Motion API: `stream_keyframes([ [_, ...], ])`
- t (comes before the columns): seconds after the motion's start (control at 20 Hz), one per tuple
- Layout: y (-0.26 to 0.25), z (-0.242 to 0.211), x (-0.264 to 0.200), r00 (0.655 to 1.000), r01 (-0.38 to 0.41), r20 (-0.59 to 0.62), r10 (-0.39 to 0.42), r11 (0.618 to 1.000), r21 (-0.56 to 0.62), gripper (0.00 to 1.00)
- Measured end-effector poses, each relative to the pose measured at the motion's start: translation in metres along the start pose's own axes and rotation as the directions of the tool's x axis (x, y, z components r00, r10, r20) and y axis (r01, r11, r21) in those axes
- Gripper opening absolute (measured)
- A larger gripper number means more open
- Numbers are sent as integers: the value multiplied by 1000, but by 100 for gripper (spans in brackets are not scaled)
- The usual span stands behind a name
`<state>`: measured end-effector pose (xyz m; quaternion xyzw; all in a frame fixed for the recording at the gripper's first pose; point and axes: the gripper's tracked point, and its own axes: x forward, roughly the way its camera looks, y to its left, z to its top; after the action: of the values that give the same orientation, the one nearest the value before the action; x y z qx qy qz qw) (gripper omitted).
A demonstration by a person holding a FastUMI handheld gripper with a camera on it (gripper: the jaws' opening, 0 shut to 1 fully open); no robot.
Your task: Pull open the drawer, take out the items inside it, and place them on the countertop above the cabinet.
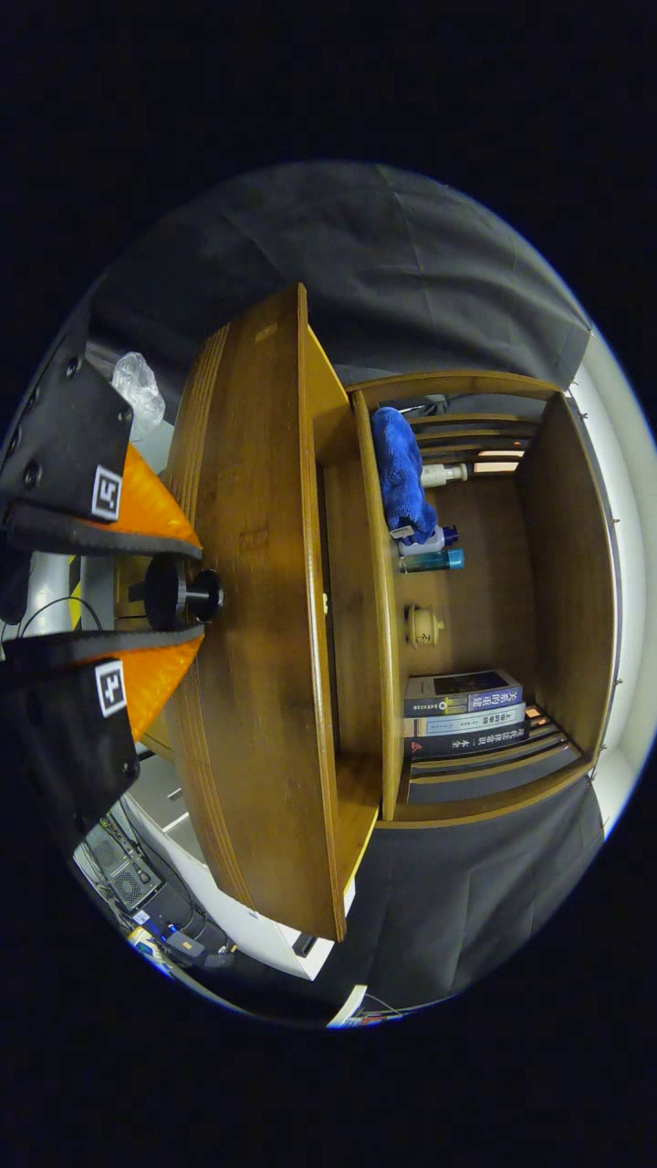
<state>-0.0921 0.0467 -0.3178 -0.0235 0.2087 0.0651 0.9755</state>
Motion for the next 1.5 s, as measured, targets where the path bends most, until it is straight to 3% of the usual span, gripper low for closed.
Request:
stream_keyframes([
  [0.15, -4, 2, 0, 1000, 6, -6, -5, 1000, 5, 50],
  [0.45, -9, 27, -11, 999, 12, 41, -12, 1000, 8, 82],
  [0.95, -16, 125, -44, 986, -20, 167, 2, 994, 106, 97],
  [1.25, -10, 179, -23, 982, -29, 188, 22, 999, 37, 98],
  [1.5, -3, 194, 19, 994, -29, 102, 28, 1000, 8, 99],
])
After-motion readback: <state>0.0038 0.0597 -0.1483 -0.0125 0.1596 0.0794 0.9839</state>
